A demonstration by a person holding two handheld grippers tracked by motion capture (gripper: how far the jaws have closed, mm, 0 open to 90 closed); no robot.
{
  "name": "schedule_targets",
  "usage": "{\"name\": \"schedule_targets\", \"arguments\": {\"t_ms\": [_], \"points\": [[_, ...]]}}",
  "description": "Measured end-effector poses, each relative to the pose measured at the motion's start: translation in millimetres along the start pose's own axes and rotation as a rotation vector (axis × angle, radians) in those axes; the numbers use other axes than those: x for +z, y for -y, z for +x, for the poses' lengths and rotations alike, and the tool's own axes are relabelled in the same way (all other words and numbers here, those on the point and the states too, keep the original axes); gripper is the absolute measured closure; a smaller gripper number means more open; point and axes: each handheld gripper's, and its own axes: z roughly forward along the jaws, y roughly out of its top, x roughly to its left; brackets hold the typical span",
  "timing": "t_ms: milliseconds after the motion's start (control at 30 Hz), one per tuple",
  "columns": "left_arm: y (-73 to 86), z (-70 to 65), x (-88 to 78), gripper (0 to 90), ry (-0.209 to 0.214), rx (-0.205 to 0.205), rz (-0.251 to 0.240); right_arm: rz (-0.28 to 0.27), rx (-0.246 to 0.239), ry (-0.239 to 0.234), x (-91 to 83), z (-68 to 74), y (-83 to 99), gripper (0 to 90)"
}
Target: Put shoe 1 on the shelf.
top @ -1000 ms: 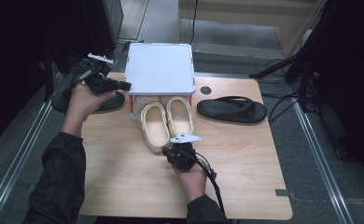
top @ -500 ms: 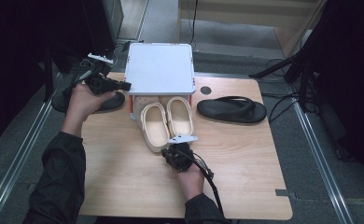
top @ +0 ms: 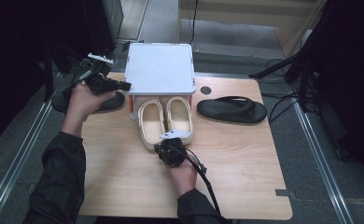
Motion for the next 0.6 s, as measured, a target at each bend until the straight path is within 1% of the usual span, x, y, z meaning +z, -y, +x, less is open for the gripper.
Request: {"name": "schedule_targets", "arguments": {"t_ms": [167,300,400,600], "points": [[0.1,0.2,0.0,89.7,0.002,-0.002,-0.001,-0.011,-0.005,0.0,4.3,1.9,-9.5,90.0],[-0.2,-0.2,-0.1,89.8,-0.003,-0.007,0.002,-0.017,-0.013,0.009,8.8,4.5,-17.4,90.0],[-0.2,0.0,-0.2,89.8,-0.002,-0.008,0.002,-0.006,-0.022,0.011,13.2,6.1,-22.5,90.0],[-0.2,-0.3,-0.1,89.8,-0.004,-0.008,0.001,0.0,-0.007,0.025,23.3,3.9,-31.1,90.0]]}}
